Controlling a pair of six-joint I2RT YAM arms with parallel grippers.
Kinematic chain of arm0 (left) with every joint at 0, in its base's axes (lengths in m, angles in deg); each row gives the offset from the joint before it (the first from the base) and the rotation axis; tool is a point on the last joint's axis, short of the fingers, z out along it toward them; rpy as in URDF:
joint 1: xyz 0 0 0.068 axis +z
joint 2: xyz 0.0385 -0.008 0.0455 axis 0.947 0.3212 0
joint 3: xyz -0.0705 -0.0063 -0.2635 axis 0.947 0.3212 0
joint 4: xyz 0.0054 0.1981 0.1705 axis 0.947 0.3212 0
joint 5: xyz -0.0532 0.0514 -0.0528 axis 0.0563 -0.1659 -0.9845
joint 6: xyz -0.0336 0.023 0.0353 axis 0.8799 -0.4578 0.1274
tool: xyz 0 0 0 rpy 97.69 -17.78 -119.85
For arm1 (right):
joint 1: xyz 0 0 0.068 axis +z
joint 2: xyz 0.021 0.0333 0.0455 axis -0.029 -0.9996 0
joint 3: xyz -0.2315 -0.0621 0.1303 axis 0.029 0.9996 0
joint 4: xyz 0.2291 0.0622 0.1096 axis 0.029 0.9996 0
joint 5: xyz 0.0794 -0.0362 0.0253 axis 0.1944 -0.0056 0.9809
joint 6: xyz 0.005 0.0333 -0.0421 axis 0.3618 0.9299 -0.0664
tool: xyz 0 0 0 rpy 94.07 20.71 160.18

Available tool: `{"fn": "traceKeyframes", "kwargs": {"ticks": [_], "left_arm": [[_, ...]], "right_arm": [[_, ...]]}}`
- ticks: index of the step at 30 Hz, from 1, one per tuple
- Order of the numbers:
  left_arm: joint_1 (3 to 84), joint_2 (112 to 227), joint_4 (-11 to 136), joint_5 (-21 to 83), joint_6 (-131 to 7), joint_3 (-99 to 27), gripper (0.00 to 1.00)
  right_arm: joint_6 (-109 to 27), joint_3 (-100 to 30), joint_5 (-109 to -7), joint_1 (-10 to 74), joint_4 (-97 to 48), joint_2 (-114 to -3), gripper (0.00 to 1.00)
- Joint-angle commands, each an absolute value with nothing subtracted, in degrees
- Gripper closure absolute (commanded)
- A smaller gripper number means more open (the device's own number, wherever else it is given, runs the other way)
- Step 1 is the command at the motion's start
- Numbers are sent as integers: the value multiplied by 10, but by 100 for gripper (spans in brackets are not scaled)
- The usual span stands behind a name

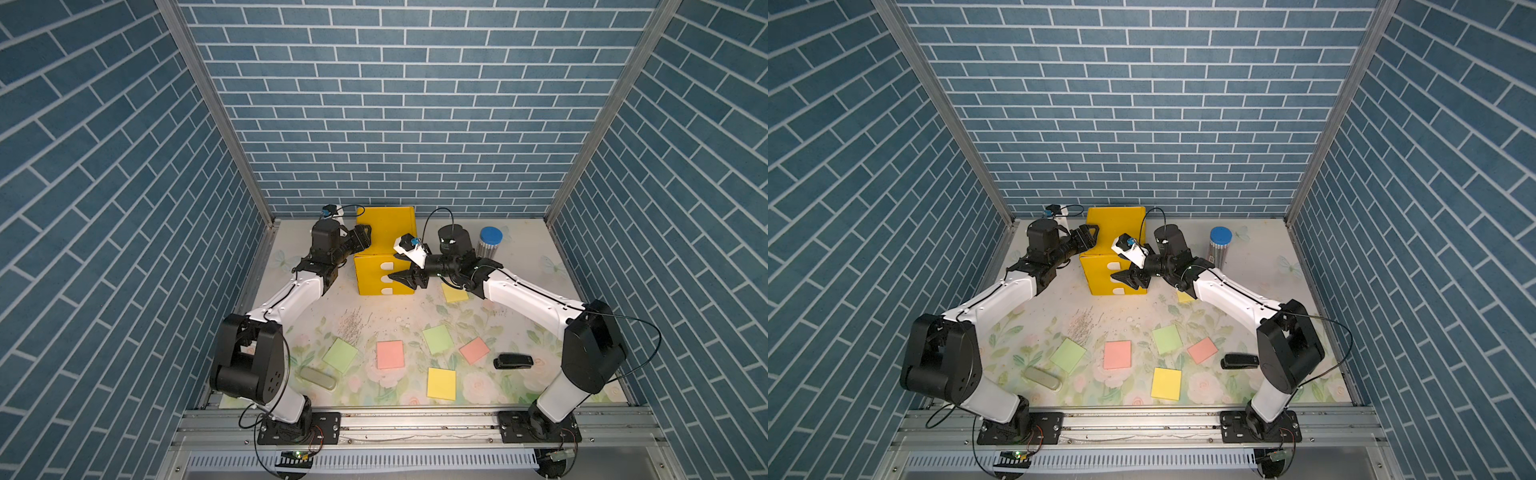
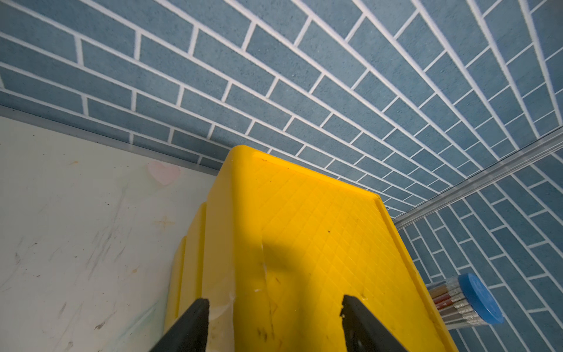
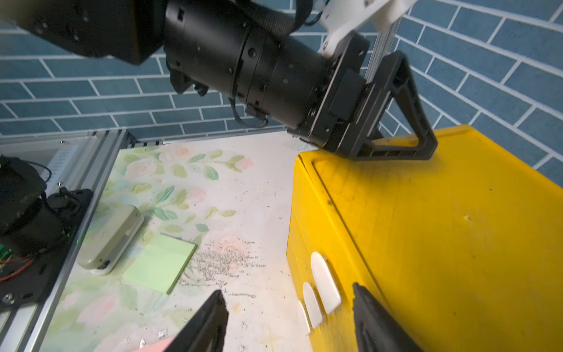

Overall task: Please put the sticky notes in the drawer by color
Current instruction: Open the drawer in the storage box.

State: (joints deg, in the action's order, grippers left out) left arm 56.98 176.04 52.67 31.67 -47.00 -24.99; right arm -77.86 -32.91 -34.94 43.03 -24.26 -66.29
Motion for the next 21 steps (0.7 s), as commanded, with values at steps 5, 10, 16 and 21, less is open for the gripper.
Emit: {"fn": "traceKeyframes", "kwargs": {"ticks": [5,10,16,21], "left_arm": [[549,1783,521,291,-457,-236,27],[540,1778,517,301,-459,-228,27],[540,1781,523,304,-463,-229,27],[541,1780,525,304,-469,-227,27]], "right_arm": [[-862,-319,-334,432,-257,-659,33],[-881,-340,-342,432,-224,-683,33],[-924,-359,-411,432,-202,-715,33],[-948,-371,-440,428,-174,-729,34]]}}
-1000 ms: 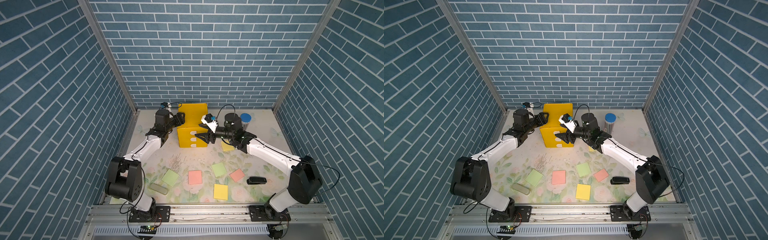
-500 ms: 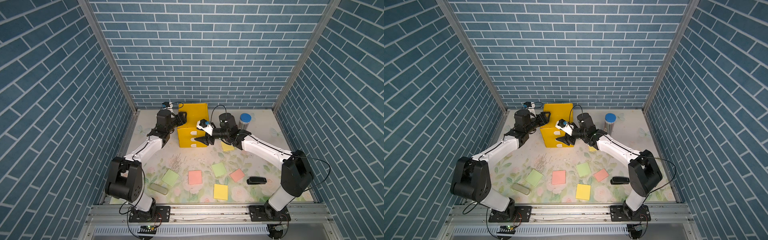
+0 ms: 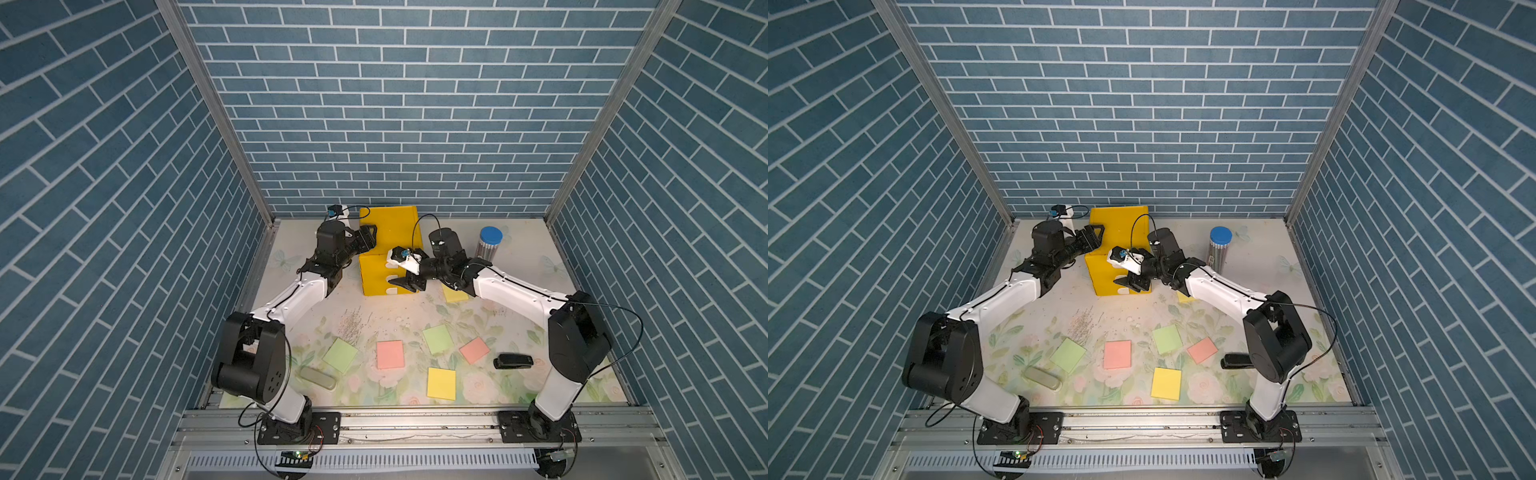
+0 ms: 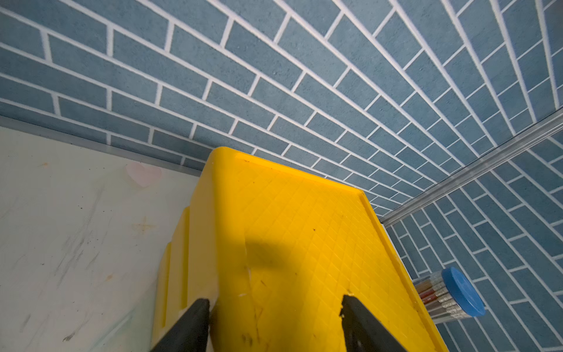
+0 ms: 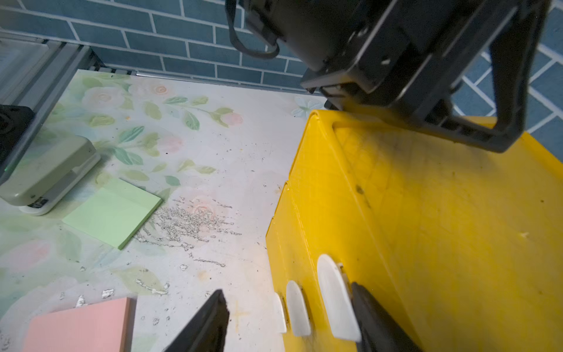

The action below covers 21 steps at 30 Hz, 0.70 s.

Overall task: Please put the sticky notes in the drawer by color
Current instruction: Open the drawer in the storage box.

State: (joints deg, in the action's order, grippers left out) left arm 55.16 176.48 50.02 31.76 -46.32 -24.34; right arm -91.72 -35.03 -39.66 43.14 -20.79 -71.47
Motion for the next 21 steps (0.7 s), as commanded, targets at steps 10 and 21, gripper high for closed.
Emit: {"fn": "traceKeyframes", "kwargs": {"ticks": [10,21], "left_arm": [[541,1778,503,293,-454,-206,27],[540,1762,498,303,-453,-186,28]], "right_arm": [[-969,-440,-314,436,51,-781,52],[-888,-267,-322,489,-37,-646,54]]}}
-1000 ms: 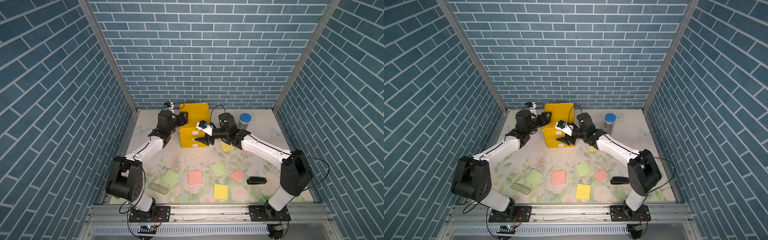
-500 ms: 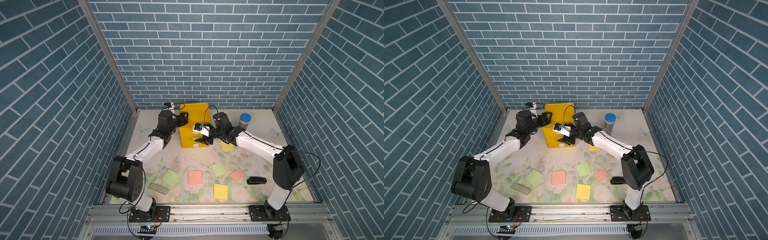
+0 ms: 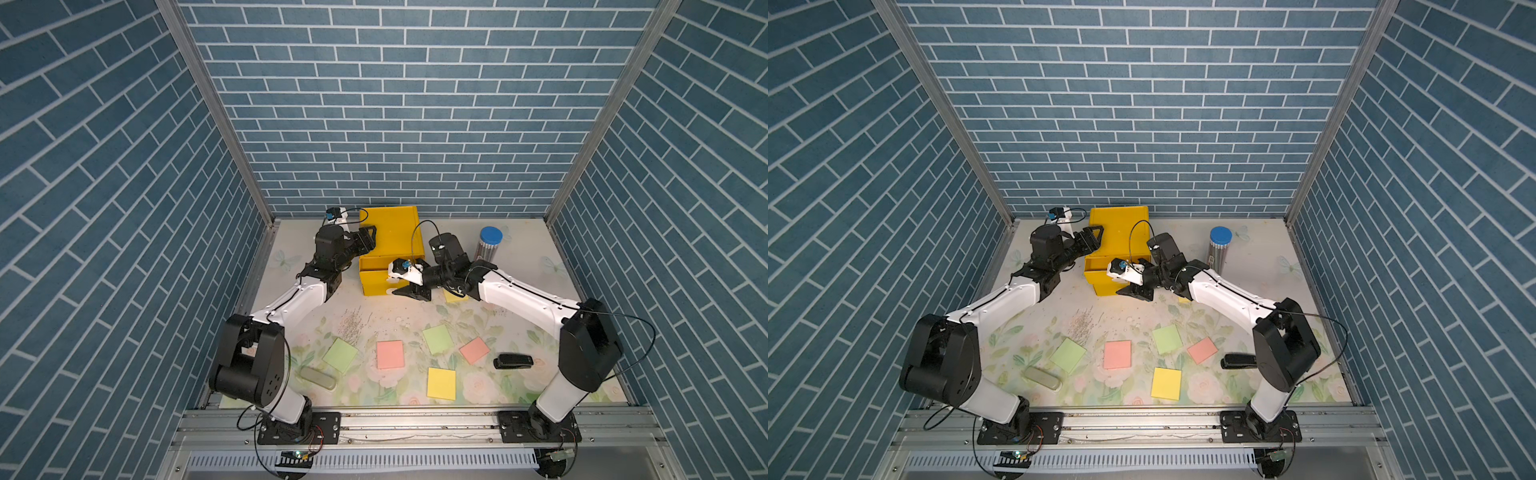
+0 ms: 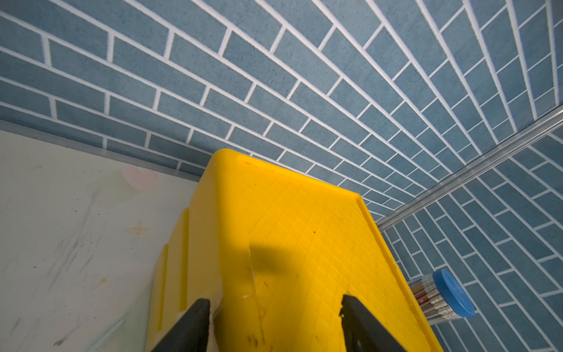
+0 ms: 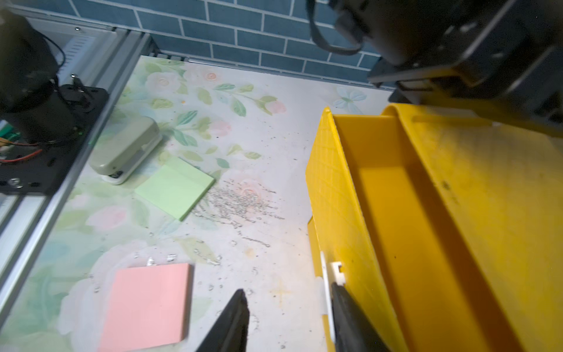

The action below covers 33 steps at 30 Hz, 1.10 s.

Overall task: Please put the sticky notes in the drawer by color
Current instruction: Open the drawer in the storage box.

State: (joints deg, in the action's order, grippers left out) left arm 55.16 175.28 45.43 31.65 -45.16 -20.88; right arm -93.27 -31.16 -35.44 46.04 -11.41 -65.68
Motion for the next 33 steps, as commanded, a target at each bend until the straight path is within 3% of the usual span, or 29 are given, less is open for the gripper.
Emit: {"fn": "traceKeyframes", "kwargs": {"ticks": [1,7,11,18,21,33], "left_arm": [[540,1761,499,304,-453,-186,28],[540,1755,506,305,-455,-185,28],[540,1748,507,307,-452,-186,28],[540,1726,500,291,-439,-189,13],[540,1720,489,284,-428,-189,11],[539,1692,482,277,-418,-180,11]], "right_arm": [[-878,-254,-321,492,-44,-634,53],[-823,-182,-334,511,-114,-587,49],[-810,-211,-344,518,-118,-596,48],[-802,-206,-386,522,-184,-561,46],[-784,-171,-379,522,-252,-539,40],[-720,-84,-373,514,-430,-512,43]]}}
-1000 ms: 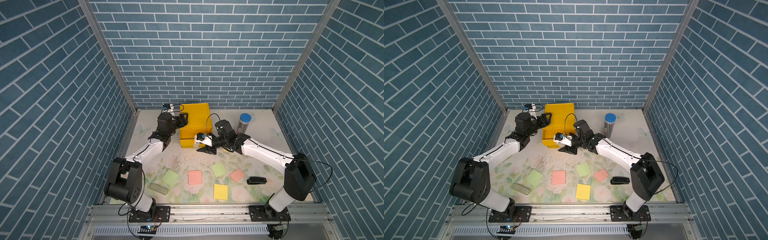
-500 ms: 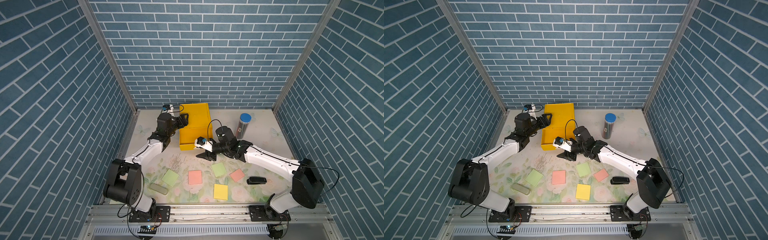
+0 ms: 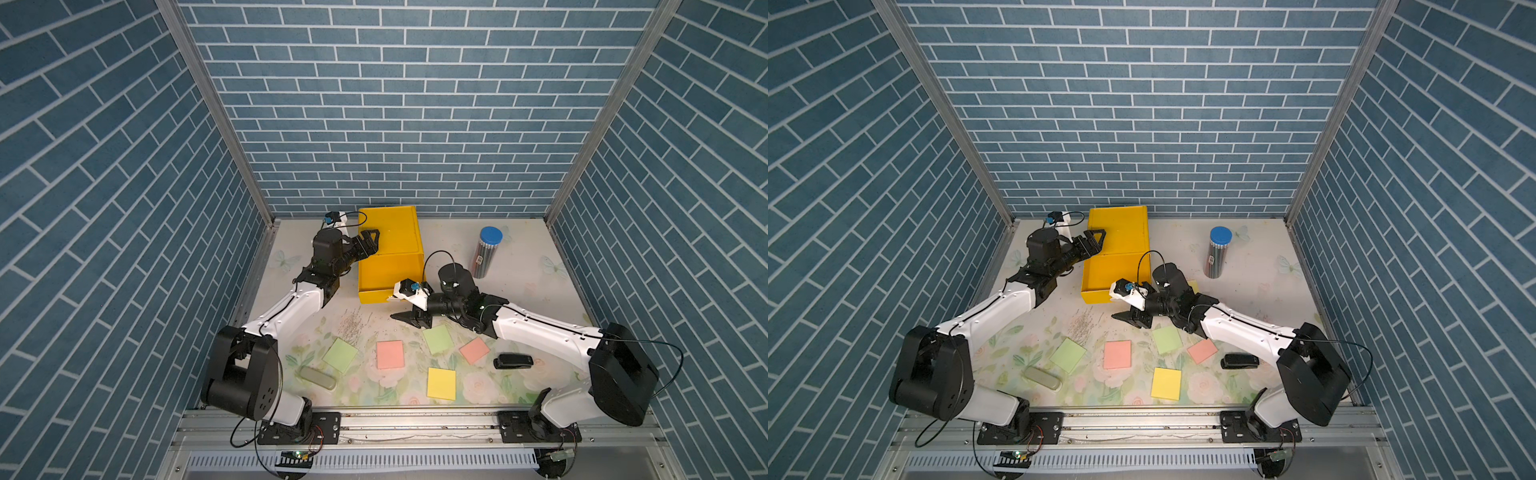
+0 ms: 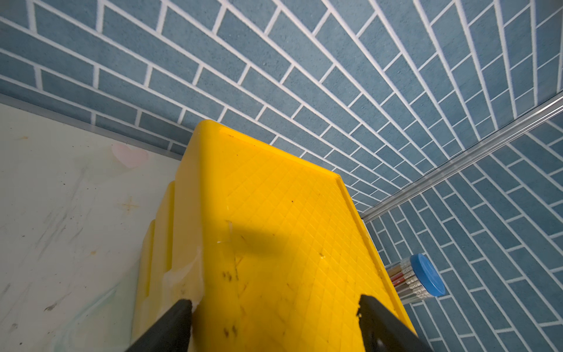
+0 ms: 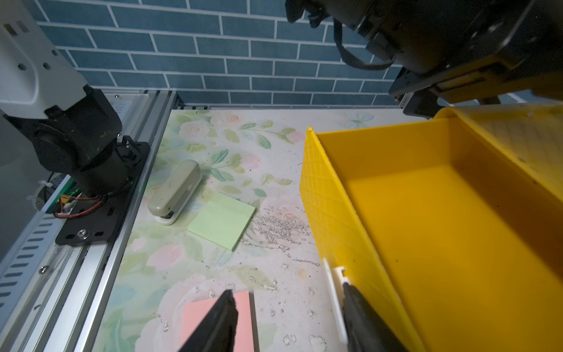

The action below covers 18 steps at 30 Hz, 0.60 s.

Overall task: Please put the sticky notes in the drawer by color
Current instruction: Open the drawer in the storage box, then pick up the sticky notes from the center of the board.

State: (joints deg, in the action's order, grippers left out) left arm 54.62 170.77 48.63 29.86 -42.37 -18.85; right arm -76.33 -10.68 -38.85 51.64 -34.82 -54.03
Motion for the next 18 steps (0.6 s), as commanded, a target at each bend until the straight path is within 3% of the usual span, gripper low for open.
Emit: {"fn": "traceKeyframes", "kwargs": {"ticks": [1,5,12,16,18], "left_arm": [[540,1690,478,271,-414,-176,11],[539,1673,477,273,-411,-175,11],[539,1656,510,281,-430,-193,11],[540,1620,545,309,-452,-202,10],[541,1606,569,313,-461,-210,9]], "right_arm": [[-708,-73,-367,509,-456,-506,43],[-652,-42,-319,486,-557,-501,43],[-612,-67,-303,483,-554,-492,44],[-586,-82,-389,484,-478,-419,43],[-569,-85,-484,481,-417,-370,42]]}}
